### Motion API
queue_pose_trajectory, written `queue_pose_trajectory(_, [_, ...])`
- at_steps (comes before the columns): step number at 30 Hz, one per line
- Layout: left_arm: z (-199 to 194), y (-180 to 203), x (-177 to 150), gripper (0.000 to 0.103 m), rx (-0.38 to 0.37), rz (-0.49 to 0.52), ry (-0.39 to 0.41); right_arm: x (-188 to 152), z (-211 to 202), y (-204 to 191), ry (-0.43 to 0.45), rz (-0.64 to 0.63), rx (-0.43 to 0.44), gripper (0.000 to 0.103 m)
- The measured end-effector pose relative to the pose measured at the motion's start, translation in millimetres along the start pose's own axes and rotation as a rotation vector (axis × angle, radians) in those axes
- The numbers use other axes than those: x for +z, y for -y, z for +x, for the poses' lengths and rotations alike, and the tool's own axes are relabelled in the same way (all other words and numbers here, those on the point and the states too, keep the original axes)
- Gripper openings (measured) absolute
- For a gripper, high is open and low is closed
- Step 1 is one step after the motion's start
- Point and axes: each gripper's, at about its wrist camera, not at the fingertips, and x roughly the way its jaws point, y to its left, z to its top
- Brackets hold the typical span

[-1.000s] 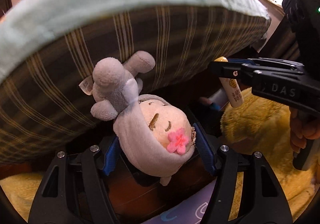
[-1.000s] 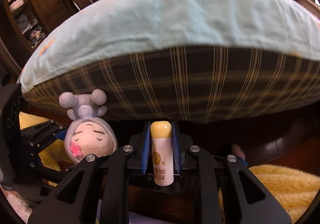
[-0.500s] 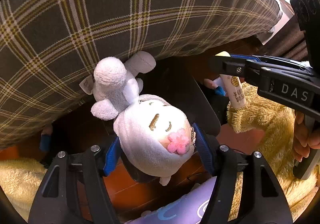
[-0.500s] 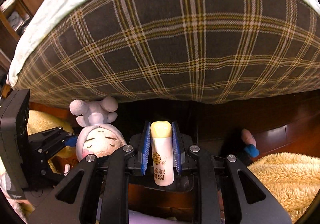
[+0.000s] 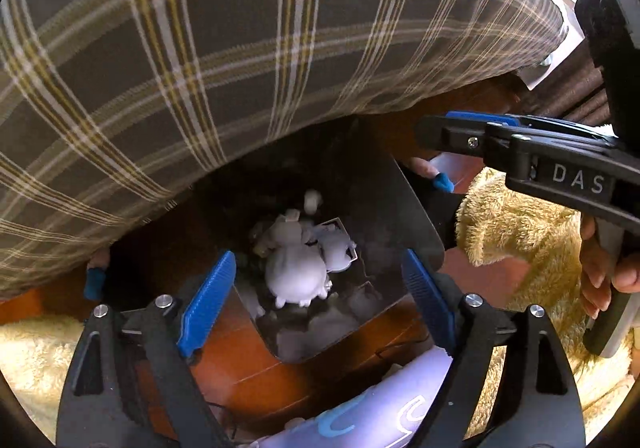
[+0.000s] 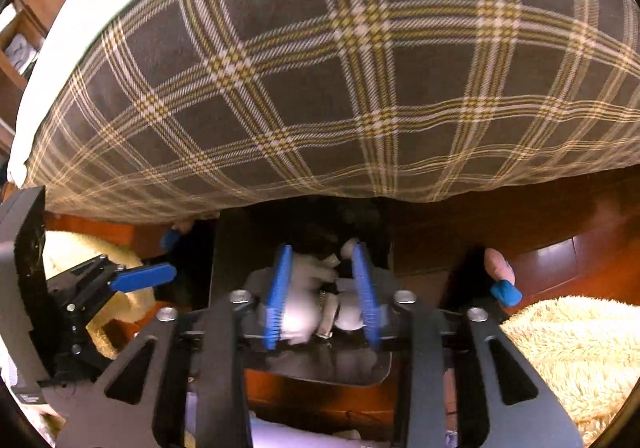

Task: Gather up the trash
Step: 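Raise both open tools back above the bed, then grasp the white tape roll with the left tool while the right tool grasps the blue trinket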

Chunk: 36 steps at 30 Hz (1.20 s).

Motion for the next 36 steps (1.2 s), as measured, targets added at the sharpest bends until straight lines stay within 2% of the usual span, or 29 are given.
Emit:
queue_pose_trajectory(2, [-8,2,0,0.083,0.012,0.007,0.021,3,-7,1,0.023,0.0,-0.005,0.053])
queue_pose_trajectory(4, [-18,2,2,0.085,0.021,0.011,0.041,8,-21,2,0.062,-0.004,-0.014,0.07])
queue_pose_trajectory(7, [-40,2,7,0.089,0.037,0.015,0.088,16,-39,2,0.105,-0.007,-0.022,0.086])
queue_pose_trajectory(11, [-75,4,17,0.093,0.047,0.019,0.163,33,-73,3,0.176,-0.019,-0.031,0.096])
queue_pose_trajectory(17, [-126,0,37,0.095,0.07,0.014,0.264,71,-124,-5,0.276,-0.045,-0.014,0.1])
queue_pose_trajectory(23, [-165,-20,71,0.095,0.1,-0.008,0.331,109,-148,-25,0.336,-0.102,-0.037,0.1])
queue_pose_trajectory(30, [-180,-55,125,0.095,0.144,-0.054,0.368,167,-139,-52,0.33,-0.136,-0.027,0.1])
queue_pose_trajectory(33, [-179,-74,155,0.095,0.147,-0.085,0.366,194,-124,-64,0.32,-0.12,0.0,0.1])
queue_pose_trajectory(36, [-176,-85,170,0.095,0.17,-0.081,0.355,223,-106,-76,0.308,-0.102,0.029,0.1])
